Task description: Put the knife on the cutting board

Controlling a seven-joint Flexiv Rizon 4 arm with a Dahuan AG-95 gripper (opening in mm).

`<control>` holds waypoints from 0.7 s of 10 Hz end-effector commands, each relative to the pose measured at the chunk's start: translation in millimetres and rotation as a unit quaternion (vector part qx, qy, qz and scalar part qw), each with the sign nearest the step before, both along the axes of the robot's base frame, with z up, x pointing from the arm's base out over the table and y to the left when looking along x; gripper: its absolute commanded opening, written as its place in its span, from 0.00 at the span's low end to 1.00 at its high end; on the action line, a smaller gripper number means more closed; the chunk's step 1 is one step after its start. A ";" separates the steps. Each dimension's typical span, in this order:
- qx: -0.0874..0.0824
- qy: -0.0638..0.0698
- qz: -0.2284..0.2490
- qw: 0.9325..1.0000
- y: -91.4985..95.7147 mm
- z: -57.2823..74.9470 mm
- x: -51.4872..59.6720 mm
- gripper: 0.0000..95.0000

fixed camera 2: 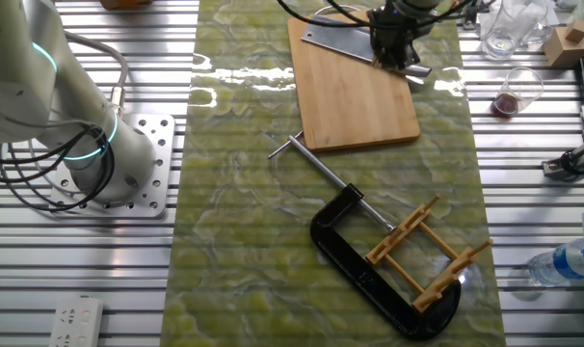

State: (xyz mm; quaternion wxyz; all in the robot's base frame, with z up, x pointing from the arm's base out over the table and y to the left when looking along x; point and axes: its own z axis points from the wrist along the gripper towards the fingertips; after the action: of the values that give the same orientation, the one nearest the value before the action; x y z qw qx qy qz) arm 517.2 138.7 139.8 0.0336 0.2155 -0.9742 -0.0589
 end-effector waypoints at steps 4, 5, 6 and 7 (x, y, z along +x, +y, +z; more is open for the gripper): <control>0.000 -0.004 0.007 1.000 -26.3 17.1 -16.5 0.00; 0.001 -0.004 0.007 1.000 -26.3 16.7 -17.0 0.00; 0.001 -0.004 0.006 1.000 -26.4 16.4 -17.0 0.00; 0.001 -0.004 0.005 1.000 -26.3 16.4 -17.0 0.00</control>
State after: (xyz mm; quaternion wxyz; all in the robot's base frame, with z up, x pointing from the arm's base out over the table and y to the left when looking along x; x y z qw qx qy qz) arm 502.3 113.1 155.2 0.0309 0.2216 -0.9728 -0.0592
